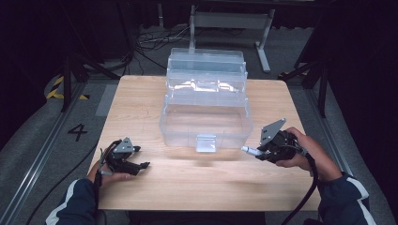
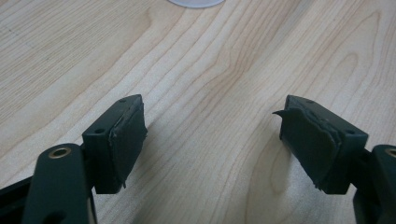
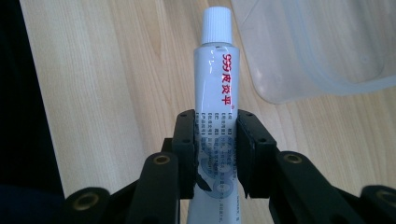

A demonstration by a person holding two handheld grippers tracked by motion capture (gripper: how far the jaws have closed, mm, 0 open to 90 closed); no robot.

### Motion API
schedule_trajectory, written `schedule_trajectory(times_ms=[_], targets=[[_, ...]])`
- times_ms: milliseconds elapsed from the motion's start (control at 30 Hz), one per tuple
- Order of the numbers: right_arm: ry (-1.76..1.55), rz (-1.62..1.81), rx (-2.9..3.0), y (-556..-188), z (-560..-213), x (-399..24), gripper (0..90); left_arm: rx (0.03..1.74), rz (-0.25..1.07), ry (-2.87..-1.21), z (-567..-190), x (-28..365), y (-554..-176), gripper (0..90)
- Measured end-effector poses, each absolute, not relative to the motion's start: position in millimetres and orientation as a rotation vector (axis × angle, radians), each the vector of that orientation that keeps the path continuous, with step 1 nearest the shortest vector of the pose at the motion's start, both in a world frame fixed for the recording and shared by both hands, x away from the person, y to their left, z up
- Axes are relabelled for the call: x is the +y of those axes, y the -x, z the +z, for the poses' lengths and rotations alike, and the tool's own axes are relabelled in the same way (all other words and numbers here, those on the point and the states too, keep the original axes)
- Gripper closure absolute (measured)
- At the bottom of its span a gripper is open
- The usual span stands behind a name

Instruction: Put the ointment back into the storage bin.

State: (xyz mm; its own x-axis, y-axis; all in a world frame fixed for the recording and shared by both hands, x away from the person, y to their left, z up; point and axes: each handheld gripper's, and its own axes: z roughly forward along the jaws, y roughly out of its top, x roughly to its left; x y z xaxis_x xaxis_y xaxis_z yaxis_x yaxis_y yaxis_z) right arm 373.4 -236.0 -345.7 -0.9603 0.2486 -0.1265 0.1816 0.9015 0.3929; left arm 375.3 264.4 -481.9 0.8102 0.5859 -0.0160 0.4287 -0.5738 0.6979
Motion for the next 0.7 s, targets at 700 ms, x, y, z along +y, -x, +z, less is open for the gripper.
schedule_trajectory(times_ms=[700], targets=[[-0.304,0.560,2.879,-390,-329,-224,71.5,0.742,0.280,-2.269,-482,264,-375,22.8]])
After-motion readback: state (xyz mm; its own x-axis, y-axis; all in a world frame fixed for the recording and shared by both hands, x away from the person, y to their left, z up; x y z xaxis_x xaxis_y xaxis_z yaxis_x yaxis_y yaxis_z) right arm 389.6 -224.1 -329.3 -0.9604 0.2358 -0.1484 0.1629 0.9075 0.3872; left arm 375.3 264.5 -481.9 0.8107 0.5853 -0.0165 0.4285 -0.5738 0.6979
